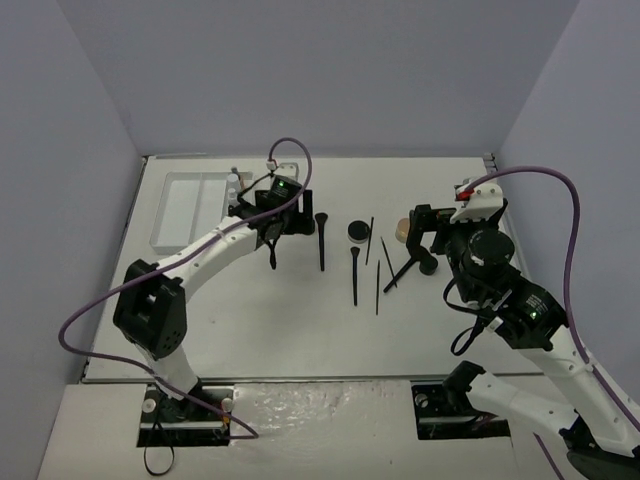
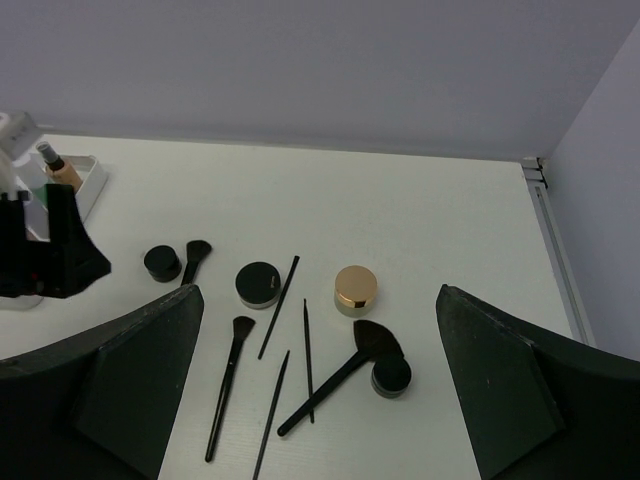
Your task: Organize the makeup
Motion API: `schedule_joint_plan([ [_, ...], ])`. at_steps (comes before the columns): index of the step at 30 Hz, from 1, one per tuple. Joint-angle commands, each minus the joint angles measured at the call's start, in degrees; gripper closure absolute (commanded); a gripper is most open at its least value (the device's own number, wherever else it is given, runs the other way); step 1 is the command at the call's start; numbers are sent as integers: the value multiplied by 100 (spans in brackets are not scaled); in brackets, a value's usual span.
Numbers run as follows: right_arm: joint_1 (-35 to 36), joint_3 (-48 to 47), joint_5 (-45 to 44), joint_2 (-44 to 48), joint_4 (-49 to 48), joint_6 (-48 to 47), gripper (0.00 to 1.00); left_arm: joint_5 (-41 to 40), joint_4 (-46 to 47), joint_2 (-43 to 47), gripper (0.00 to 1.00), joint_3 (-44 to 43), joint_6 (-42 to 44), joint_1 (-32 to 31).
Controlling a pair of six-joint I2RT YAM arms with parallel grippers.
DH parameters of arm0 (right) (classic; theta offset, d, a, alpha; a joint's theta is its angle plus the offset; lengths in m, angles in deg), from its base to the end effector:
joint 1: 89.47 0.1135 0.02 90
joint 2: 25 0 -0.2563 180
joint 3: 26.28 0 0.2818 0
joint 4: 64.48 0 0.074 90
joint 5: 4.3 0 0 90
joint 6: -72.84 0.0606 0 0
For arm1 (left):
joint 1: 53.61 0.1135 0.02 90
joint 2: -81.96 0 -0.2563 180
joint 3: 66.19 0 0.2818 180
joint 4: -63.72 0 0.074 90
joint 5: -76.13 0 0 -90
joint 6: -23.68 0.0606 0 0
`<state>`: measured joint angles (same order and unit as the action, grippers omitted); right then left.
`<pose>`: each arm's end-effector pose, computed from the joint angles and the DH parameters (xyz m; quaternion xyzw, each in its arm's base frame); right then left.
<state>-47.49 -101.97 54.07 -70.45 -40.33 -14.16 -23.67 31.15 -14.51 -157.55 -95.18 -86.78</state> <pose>0.1763 0.1159 0.4514 -0.0236 0.6740 0.1054 0.7308 0.3701 -0.2296 0.2613 -0.0040 0.8951 -0.1606 0.4160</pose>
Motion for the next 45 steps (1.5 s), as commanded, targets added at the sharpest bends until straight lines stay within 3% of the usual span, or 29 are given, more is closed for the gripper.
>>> schedule_joint_plan([
  [1, -32, -22, 39, 83, -324, 46, 0, -364, -444, -722, 26, -748, -655, -331],
  [11, -32, 106, 0, 307, -298, 69, 0, -262, -738, -2057, 37, -1880, -778, -565],
  [23, -33, 169, 1, 221, -306, 95, 0, -174, -858, -2806, 48, -2207, -771, -781],
  [26, -39, 186, 0, 237, -298, 104, 0, -162, -888, -2857, 56, -2193, -814, -805],
  [35, -32, 178, 24, 240, -299, 104, 0, -26, -744, -2719, 99, -2051, -658, -866],
  [39, -40, 161, 57, 247, -298, 104, 0, -39, -671, -2439, 100, -2056, -403, -880],
  [45, -40, 126, 79, 291, -298, 59, 0, -460, -856, -1232, 100, -2112, 251, -680],
])
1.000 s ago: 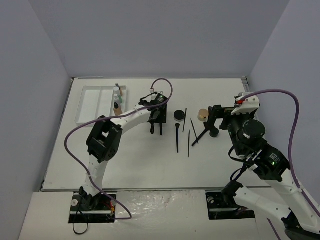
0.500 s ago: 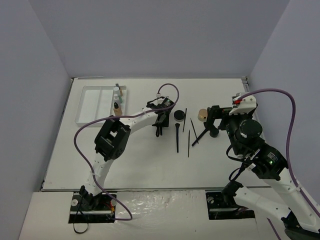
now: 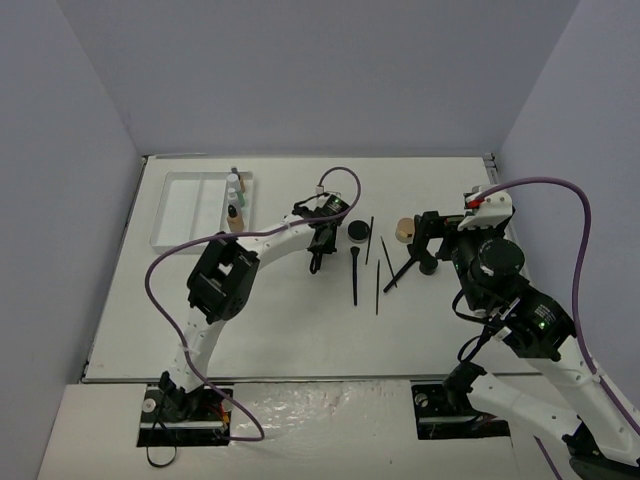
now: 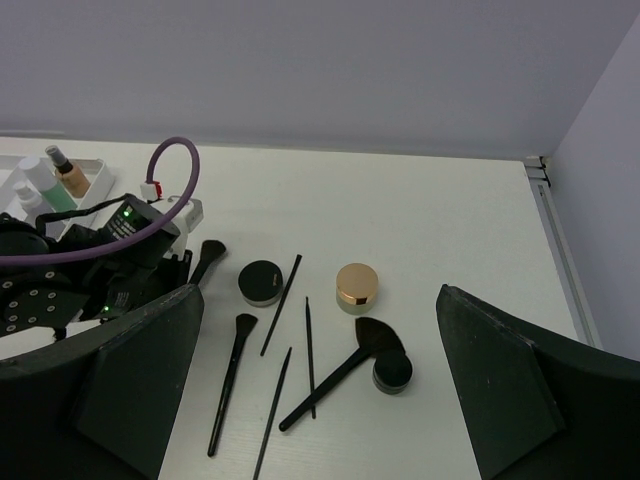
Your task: Organize the makeup
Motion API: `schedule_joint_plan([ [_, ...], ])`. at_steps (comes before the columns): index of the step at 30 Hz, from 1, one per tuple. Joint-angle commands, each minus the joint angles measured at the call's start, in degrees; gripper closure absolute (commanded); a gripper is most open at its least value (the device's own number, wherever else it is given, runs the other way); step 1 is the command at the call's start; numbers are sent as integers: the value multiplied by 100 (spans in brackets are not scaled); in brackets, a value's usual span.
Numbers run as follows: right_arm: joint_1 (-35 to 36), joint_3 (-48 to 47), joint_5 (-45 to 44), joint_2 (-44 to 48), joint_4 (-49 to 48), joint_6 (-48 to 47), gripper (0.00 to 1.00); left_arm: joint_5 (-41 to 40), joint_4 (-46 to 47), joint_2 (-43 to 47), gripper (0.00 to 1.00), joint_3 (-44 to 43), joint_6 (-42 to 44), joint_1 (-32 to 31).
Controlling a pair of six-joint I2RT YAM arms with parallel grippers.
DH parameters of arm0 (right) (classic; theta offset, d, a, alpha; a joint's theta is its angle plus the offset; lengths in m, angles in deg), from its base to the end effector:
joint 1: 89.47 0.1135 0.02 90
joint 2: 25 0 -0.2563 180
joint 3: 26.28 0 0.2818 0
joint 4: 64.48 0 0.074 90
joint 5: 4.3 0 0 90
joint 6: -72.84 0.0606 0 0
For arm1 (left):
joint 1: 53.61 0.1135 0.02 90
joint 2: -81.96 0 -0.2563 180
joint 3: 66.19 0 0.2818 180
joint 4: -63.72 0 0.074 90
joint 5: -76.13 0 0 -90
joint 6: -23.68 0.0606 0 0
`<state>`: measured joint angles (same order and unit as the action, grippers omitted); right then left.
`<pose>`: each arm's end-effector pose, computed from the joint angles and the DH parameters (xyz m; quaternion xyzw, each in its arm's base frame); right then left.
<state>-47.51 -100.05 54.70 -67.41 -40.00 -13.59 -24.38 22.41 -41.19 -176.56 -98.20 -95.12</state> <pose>0.1669 0.1081 0.4481 -0.0213 0.6695 0.1155 0.7335 0.3917 -0.3319 0.1576 0.0514 0.9463 -0.1136 0.2982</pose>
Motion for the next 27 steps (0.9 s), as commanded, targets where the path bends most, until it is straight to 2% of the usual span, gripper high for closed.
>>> schedule_joint_plan([
  [1, -38, -71, 20, -21, -331, -10, 0, -402, -11, 1565, 100, -199, 645, 245],
  [7, -30, -120, 139, -93, -340, -78, 0, -13, -42, 2649, 100, 62, 1213, 1449],
  [13, -46, -118, 198, -176, -383, -155, 0, 776, 8, 3050, 100, 181, 2058, 2706],
  [20, -45, -137, 235, -242, -410, -272, 0, 1723, 407, 2598, 100, 334, 2656, 4019],
  [27, -43, -137, 177, -280, -410, -296, 0, 1890, 801, 1641, 100, 150, 2822, 4399],
])
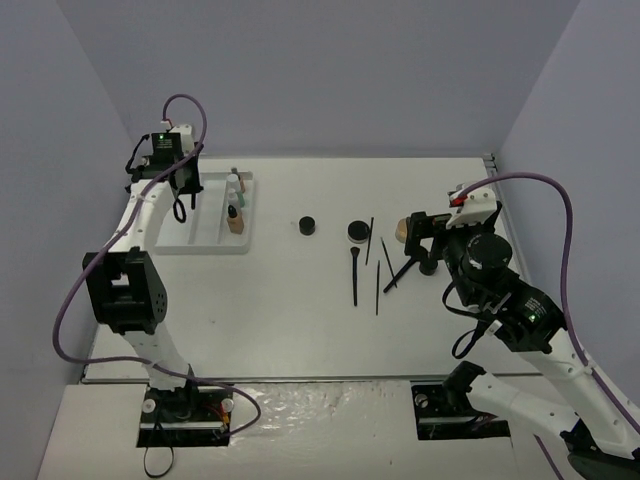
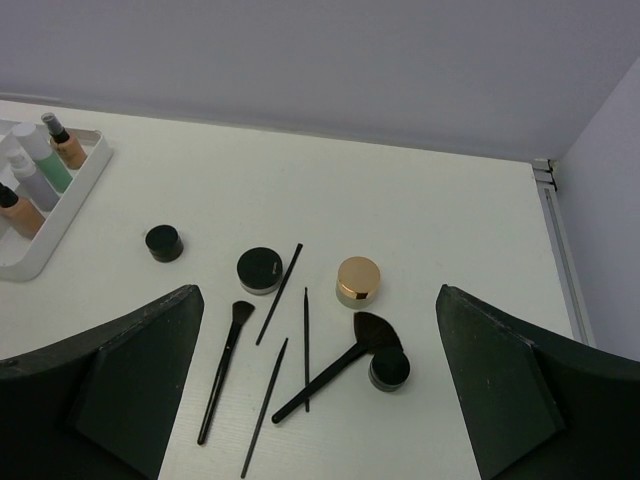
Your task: Organize the makeup
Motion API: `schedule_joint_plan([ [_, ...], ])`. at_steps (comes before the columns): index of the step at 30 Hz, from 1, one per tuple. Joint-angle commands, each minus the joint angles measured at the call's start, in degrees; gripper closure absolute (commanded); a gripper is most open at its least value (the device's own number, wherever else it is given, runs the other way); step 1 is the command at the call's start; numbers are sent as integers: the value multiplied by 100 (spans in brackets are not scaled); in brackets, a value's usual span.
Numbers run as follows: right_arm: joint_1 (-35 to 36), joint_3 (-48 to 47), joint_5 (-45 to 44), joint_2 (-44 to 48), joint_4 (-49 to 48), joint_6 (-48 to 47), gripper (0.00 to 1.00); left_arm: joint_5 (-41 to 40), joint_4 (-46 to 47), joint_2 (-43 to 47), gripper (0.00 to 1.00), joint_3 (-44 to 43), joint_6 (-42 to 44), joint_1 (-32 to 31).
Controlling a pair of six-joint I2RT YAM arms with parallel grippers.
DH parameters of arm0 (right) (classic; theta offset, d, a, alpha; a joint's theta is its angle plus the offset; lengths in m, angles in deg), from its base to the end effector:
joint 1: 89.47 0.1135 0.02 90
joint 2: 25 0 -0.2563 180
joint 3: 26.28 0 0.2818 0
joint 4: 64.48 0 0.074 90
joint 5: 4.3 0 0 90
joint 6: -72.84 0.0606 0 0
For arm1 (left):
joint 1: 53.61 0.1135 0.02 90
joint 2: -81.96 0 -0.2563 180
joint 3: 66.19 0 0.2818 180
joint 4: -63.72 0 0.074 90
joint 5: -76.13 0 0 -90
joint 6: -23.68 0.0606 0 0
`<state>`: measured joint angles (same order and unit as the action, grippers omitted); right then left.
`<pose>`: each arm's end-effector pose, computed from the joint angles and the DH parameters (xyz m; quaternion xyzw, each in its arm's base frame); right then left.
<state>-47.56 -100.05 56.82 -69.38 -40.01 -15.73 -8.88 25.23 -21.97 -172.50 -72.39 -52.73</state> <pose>0.1750 0.1178 0.4420 -0.0541 0.6779 0.1068 0.7254 0.4718 0.0020 0.2948 -0.0343 0.8902 -0.0593 0.4505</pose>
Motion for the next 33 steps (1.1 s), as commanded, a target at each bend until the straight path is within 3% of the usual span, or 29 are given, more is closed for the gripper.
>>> schedule_joint_plan([
  [1, -44, -140, -53, -83, -409, -82, 0, 364, 583, -388, 100, -292, 237, 188],
  [8, -49, -188, -156, -155, -402, -75, 0, 327, 875, -1092, 100, -488, 335, 221],
  [13, -48, -211, -179, -216, -400, -137, 0, 267, 995, -1349, 89, -416, 319, 222],
  [15, -50, -231, -186, -245, -400, -230, 0, 290, 1019, -1433, 75, -353, 308, 228],
  [17, -52, -244, -196, -266, -400, -250, 0, 291, 1078, -1420, 68, -260, 263, 236],
  [24, -52, -269, -76, -291, -409, -215, 0, 257, 1213, -964, 53, 88, 186, 228],
  [33, -55, -281, 119, -188, -417, -218, 0, -392, 678, 549, 52, 672, -41, 231],
])
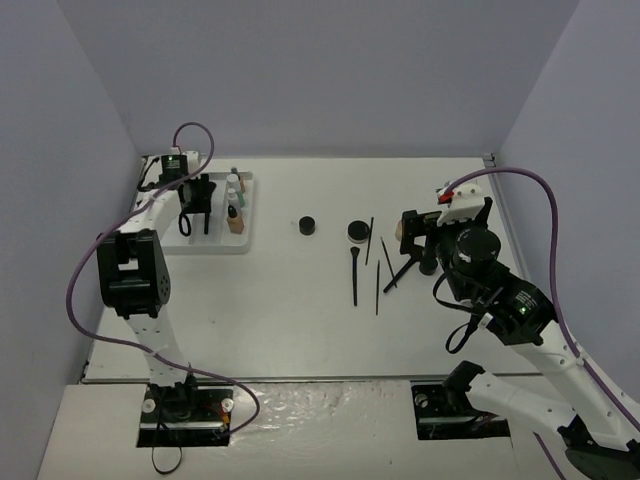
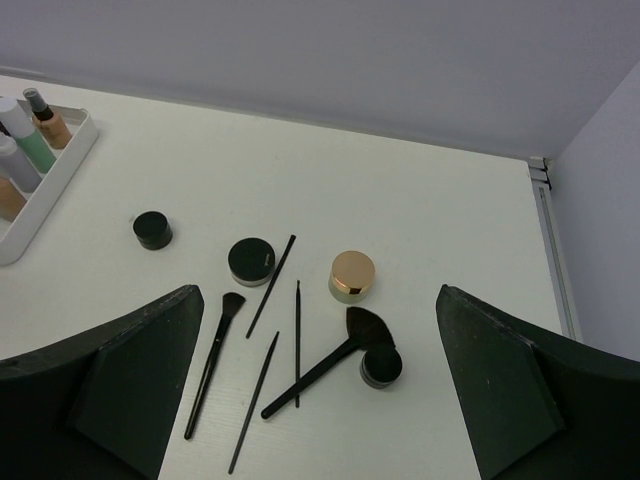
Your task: Organize the makeup
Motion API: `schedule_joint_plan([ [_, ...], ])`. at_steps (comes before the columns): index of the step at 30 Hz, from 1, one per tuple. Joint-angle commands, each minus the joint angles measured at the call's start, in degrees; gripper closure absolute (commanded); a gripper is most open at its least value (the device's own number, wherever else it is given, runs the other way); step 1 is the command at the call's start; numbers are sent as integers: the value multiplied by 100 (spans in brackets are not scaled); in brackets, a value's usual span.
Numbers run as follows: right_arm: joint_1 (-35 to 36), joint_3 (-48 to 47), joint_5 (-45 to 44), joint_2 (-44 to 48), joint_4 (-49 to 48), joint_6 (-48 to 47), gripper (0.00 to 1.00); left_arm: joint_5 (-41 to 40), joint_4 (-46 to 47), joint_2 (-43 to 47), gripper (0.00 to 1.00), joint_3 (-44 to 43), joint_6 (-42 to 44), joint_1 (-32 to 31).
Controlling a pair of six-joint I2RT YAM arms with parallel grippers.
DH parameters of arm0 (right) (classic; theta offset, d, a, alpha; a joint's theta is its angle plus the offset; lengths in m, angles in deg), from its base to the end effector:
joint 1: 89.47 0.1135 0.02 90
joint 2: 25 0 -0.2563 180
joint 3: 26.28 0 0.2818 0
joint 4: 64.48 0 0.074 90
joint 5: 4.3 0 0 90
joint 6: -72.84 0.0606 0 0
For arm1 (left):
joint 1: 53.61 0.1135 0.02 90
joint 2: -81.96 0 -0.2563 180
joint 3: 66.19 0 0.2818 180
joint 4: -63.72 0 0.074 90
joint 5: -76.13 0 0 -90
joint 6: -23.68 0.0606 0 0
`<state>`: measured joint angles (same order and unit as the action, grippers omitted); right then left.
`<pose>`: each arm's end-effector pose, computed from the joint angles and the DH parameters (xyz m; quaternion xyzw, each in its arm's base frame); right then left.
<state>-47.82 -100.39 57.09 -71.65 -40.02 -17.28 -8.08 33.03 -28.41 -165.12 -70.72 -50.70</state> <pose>0.1845 0.1253 0.4365 -0.0703 0.6871 0.0902 0.7175 0.4847 0.0185 0.2078 -0.0377 0.9123 -0.0514 0.4045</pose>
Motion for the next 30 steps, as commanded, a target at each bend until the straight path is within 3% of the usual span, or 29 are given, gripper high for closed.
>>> schedule_joint_plan([
  [1, -26, -243, 121, 53, -417, -58, 0, -533, -225, 1396, 52, -13, -265, 24],
  [6, -33, -202, 221, 152, -426, -17, 0, -581, -534, 2353, 47, 390, -747, -216],
  [11, -38, -174, 304, 191, -430, 12, 0, -1083, -893, 2876, 45, 639, -1254, -1445],
  [16, -34, -174, 331, 192, -442, 153, 0, -1332, -568, 2971, 42, 1096, -2496, -2852],
  [21, -34, -173, 394, 221, -442, 208, 0, -1742, -24, 2351, 38, 1091, -3122, -4267],
  [30, -28, -65, 378, 554, -417, 319, 0, -1716, 0, 298, 37, -146, -3702, -5338],
])
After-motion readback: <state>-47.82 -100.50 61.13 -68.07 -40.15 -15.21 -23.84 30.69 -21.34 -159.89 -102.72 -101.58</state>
